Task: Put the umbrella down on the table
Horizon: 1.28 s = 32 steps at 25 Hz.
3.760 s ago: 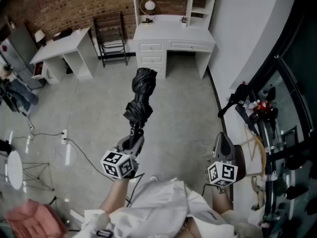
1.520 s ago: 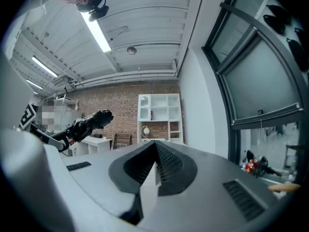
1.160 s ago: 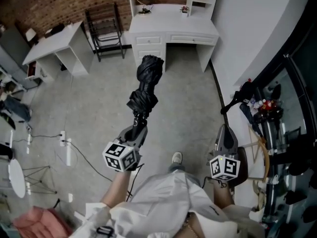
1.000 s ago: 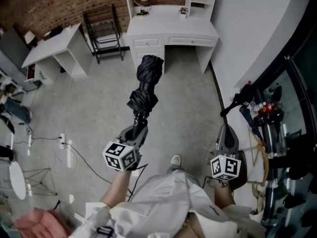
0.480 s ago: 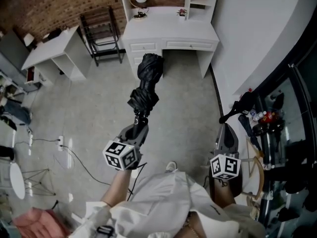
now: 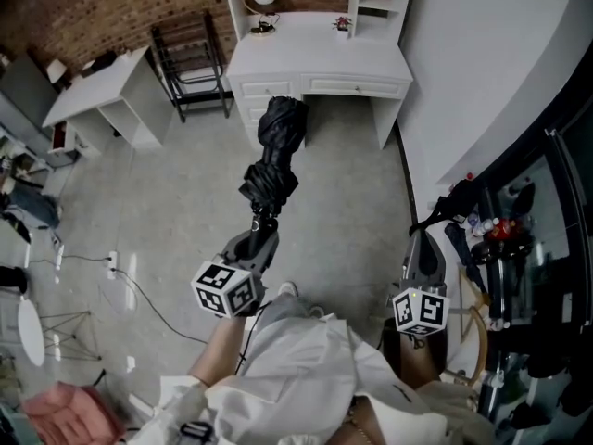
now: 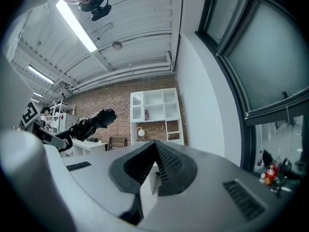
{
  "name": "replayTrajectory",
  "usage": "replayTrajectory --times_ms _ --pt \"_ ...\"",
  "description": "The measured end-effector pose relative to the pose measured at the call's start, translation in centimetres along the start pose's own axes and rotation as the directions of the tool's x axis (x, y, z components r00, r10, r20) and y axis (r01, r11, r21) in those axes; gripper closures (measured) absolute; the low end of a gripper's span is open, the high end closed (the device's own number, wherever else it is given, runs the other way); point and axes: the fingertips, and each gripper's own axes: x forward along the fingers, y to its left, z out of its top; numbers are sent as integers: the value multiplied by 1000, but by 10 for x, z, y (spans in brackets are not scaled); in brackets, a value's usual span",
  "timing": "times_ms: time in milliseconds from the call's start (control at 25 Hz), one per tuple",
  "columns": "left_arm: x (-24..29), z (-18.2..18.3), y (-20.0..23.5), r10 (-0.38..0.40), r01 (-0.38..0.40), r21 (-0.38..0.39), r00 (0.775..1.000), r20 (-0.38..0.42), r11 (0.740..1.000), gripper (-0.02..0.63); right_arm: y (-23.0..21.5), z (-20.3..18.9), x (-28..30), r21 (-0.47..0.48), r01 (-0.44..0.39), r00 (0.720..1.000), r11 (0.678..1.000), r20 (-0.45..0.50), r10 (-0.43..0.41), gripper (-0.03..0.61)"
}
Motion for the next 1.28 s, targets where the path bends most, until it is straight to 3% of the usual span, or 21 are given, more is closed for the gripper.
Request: replayTrajectory --times_ms 360,800,1280 --pt "29 1 17 -31 31 0 999 11 1000 537 -12 -12 9 -15 49 999 999 5 -49 560" --pt "135 61 79 -90 91 24 996 -9 996 537 -22 4 127 -27 110 994 994 15 -109 560" --pt "210 105 148 -122 123 11 992 -27 992 537 -11 3 234 -48 133 991 990 -1 -133 560"
